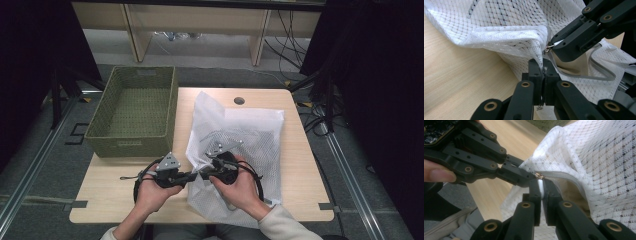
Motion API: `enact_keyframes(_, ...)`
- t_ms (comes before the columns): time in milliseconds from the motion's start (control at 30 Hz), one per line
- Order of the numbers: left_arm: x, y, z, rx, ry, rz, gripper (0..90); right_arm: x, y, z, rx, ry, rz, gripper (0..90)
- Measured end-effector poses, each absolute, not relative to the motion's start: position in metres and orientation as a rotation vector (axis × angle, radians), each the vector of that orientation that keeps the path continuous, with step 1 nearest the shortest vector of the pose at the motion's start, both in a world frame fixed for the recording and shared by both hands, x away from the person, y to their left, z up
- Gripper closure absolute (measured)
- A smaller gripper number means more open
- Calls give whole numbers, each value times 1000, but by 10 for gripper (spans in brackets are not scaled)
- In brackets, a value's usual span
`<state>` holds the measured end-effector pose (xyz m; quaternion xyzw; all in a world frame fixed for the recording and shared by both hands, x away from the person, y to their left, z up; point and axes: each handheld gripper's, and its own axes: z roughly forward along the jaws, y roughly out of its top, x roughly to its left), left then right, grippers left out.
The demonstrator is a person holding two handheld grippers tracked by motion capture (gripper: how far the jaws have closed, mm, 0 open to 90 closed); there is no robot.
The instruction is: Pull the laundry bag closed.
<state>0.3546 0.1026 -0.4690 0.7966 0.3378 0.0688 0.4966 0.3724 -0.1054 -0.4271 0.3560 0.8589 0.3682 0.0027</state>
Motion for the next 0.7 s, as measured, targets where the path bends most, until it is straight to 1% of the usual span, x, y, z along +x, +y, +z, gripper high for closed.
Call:
enact_keyframes(67, 356, 103, -469, 1957, 788, 180, 872, 372, -104, -428, 1104, 2678, 1160, 878)
enact_keyframes(100, 355, 101, -469, 1972, 783, 219, 861, 372, -104, -428, 1110, 2672, 1152, 878)
enact_keyframes(133, 354, 99, -470, 1964, 776, 222, 821, 372, -105, -426, 1095, 2685, 1125, 878)
enact_keyframes(167, 355, 100, -470, 1982, 761, 231, 801, 372, -105, -426, 1113, 2683, 1128, 878)
enact_keyframes(233, 357, 99, -471, 1988, 727, 249, 801, 372, -106, -425, 1107, 2693, 1117, 878)
enact_keyframes(300, 358, 98, -472, 2022, 698, 274, 816, 371, -104, -427, 1103, 2679, 1143, 879)
enact_keyframes(333, 359, 98, -472, 2032, 686, 262, 825, 371, -105, -425, 1104, 2697, 1109, 879)
enact_keyframes(400, 361, 98, -472, 2057, 631, 326, 846, 370, -104, -425, 1099, 2694, 1121, 879)
enact_keyframes(467, 359, 96, -472, 2030, 655, 298, 872, 369, -104, -425, 1114, 2692, 1122, 879)
enact_keyframes(500, 360, 98, -470, 2049, 634, 318, 882, 370, -105, -425, 1097, 2679, 1131, 879)
enact_keyframes(567, 356, 98, -470, 2022, 684, 292, 889, 371, -106, -425, 1086, 2680, 1132, 880)
enact_keyframes(700, 353, 101, -466, 2013, 688, 280, 895, 369, -107, -424, 1135, 2669, 1154, 881)
